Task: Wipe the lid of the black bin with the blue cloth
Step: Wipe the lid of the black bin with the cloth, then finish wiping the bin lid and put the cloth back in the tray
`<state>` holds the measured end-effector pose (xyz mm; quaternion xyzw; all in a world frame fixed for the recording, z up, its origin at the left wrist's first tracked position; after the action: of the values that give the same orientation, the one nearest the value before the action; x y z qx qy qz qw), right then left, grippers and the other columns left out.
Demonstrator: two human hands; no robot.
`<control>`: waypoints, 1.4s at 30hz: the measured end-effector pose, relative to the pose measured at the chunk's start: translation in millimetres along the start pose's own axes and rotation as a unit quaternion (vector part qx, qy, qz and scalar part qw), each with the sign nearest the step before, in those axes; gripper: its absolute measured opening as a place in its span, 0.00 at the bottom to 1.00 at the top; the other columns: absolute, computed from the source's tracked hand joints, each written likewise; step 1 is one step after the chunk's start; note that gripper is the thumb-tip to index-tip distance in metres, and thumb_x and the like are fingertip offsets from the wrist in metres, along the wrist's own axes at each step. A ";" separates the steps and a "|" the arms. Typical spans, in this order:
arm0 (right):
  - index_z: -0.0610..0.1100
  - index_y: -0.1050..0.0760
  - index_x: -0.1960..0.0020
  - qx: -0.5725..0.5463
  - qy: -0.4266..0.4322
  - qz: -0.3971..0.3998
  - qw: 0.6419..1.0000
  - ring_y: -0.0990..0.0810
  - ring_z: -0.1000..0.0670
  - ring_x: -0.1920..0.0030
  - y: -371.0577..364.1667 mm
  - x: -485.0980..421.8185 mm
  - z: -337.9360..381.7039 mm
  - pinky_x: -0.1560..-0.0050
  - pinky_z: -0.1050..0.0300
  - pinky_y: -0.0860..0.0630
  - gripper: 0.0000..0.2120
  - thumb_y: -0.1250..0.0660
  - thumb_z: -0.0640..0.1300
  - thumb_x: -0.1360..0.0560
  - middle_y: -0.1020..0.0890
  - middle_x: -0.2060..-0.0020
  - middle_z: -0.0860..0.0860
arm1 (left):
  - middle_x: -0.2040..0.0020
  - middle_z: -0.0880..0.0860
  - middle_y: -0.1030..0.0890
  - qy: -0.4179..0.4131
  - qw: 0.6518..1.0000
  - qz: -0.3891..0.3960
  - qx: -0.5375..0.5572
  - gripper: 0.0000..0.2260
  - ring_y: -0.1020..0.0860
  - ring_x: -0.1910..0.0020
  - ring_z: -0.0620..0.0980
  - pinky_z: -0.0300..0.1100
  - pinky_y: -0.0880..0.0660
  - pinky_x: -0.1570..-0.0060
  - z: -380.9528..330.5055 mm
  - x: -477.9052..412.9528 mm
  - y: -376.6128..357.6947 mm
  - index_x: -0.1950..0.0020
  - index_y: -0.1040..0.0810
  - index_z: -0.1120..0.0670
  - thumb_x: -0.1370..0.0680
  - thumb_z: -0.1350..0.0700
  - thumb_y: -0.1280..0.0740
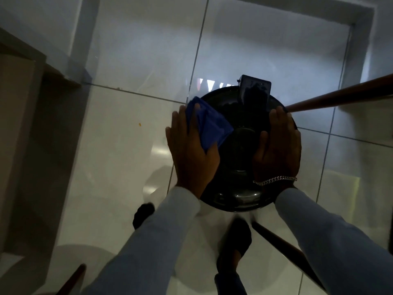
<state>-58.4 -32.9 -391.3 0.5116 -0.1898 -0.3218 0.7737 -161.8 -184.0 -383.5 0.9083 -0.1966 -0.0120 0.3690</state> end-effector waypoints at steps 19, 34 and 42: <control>0.40 0.30 0.37 -0.291 -0.396 -0.027 0.871 0.23 0.40 0.44 51.7 126.3 43.0 0.46 0.55 0.30 0.20 0.30 0.44 0.27 0.22 0.45 0.41 | 0.38 0.61 0.23 0.113 0.972 0.204 -0.021 0.25 0.25 0.37 0.60 0.46 0.26 0.41 -24.6 56.7 41.8 0.29 0.33 0.57 0.25 0.62 0.32; 0.44 0.25 0.52 -0.498 -0.356 -0.074 0.787 0.19 0.44 0.55 292.2 114.6 39.2 0.57 0.51 0.19 0.17 0.27 0.28 0.35 0.19 0.56 0.45 | 0.55 0.56 0.16 0.197 0.889 0.309 0.275 0.03 0.18 0.58 0.51 0.44 0.20 0.59 -249.0 101.5 110.4 0.54 0.20 0.53 0.25 0.60 0.31; 0.42 0.26 0.43 -0.255 -0.379 -0.058 0.888 0.24 0.45 0.52 360.5 98.4 -75.7 0.51 0.54 0.29 0.15 0.30 0.39 0.28 0.20 0.51 0.43 | 0.45 0.59 0.18 0.109 0.893 0.376 0.221 0.13 0.20 0.48 0.55 0.46 0.21 0.48 -376.0 170.7 40.2 0.38 0.24 0.57 0.23 0.60 0.35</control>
<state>169.1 46.8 -96.0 0.1459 -0.3502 -0.5729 0.7266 44.5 -22.3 -61.8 0.8201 -0.4795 0.2708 0.1553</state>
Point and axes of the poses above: each hand's wrist, its own x-axis away from the middle knuckle, its own y-axis out of the back of the hand, z = x × y, the point moved 4 cm from there along -x, towards the middle knuckle
